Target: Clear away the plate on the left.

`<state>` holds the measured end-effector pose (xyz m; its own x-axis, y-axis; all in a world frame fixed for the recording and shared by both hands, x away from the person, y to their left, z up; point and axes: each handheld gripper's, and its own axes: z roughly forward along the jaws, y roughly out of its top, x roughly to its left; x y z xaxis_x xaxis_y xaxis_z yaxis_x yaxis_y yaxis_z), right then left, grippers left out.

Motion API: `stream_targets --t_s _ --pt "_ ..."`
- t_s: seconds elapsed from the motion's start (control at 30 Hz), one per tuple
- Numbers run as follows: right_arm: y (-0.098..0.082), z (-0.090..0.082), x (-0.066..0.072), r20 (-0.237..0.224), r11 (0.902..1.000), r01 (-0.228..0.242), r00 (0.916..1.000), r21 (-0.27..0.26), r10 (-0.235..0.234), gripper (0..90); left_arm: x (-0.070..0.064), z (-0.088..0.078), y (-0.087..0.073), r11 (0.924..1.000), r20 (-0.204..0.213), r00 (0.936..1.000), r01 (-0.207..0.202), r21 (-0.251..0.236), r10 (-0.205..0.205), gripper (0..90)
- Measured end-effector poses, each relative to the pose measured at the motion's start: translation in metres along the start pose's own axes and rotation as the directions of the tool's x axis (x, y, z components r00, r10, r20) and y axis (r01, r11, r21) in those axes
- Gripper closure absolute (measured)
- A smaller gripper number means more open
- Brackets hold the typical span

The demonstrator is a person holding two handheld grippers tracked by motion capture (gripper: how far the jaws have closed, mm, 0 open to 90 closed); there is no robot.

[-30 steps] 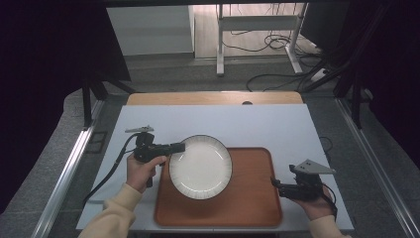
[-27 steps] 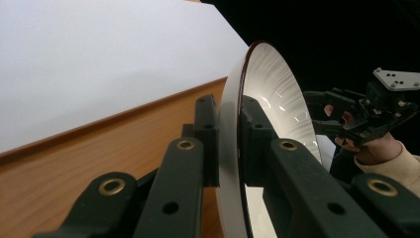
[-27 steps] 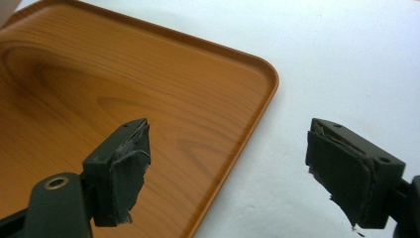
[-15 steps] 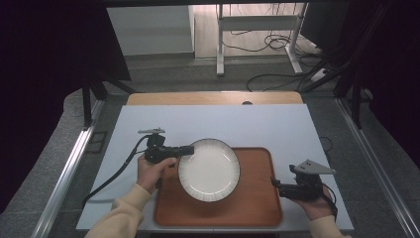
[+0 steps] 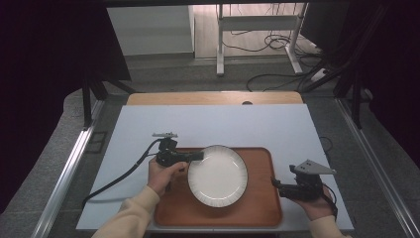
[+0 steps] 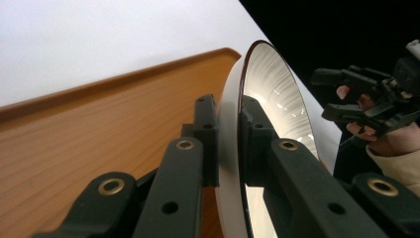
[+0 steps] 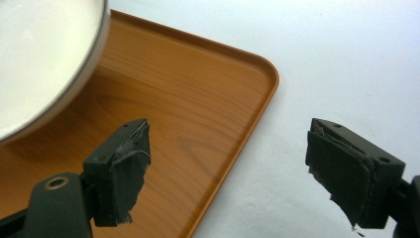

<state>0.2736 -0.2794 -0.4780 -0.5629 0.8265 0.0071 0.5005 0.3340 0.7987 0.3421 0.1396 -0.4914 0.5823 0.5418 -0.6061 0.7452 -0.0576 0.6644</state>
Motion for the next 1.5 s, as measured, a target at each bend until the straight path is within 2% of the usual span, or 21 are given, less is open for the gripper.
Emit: stream_targets --t_s 0.3,0.5,0.67,0.8,1.03,1.17,1.23,1.3,1.33,1.43,1.5 --pt "0.0 0.0 0.0 -0.002 1.0 0.0 1.0 -0.001 0.0 17.9 0.008 0.013 -0.006 0.9989 -0.035 0.9994 0.003 0.048 -0.001 80.7" --pt "0.0 0.0 -0.001 -0.001 1.0 0.002 1.0 -0.001 -0.002 17.9 0.013 0.019 -0.007 0.9984 -0.044 0.999 0.014 0.054 -0.012 81.7" --pt "-0.001 0.001 0.0 -0.003 1.0 0.006 1.0 0.004 -0.006 17.9 0.02 0.025 -0.009 0.9952 -0.105 0.9943 -0.008 0.098 0.018 83.6" --pt "-0.001 0.001 0.0 -0.003 1.0 0.006 1.0 0.005 -0.006 17.9 0.025 0.03 -0.012 0.988 -0.149 0.9874 -0.032 0.151 0.055 83.2" --pt "-0.001 0.001 0.001 -0.004 0.9999 0.012 0.9999 0.006 -0.012 17.9 0.028 0.034 -0.014 0.9797 -0.163 0.9833 -0.048 0.194 0.081 79.2" --pt "-0.001 0.0 0.0 -0.003 1.0 0.008 1.0 0.0 -0.008 17.9 0.028 0.034 -0.012 0.9818 -0.138 0.9874 -0.051 0.183 0.077 72.0" --pt "-0.002 -0.001 -0.001 -0.003 1.0 0.007 1.0 0.001 -0.007 17.9 0.028 0.033 -0.011 0.9834 -0.134 0.9875 -0.059 0.172 0.083 68.3" --pt "-0.002 -0.001 -0.001 -0.003 1.0 0.007 1.0 0.003 -0.007 17.9 0.027 0.031 -0.01 0.9847 -0.129 0.9874 -0.071 0.159 0.092 62.6" --pt "-0.002 -0.001 -0.001 -0.003 1.0 0.008 1.0 0.003 -0.008 17.9 0.026 0.03 -0.01 0.9854 -0.113 0.9882 -0.087 0.147 0.104 58.6" --pt "-0.002 0.0 -0.001 -0.005 0.9999 0.009 0.9999 0.005 -0.009 17.9 0.024 0.026 -0.008 0.9854 -0.108 0.9865 -0.108 0.132 0.123 48.3" --pt "-0.002 0.0 -0.001 -0.007 1.0 0.009 0.9999 0.003 -0.009 17.9 0.022 0.024 -0.007 0.9846 -0.128 0.982 -0.122 0.125 0.138 42.0"
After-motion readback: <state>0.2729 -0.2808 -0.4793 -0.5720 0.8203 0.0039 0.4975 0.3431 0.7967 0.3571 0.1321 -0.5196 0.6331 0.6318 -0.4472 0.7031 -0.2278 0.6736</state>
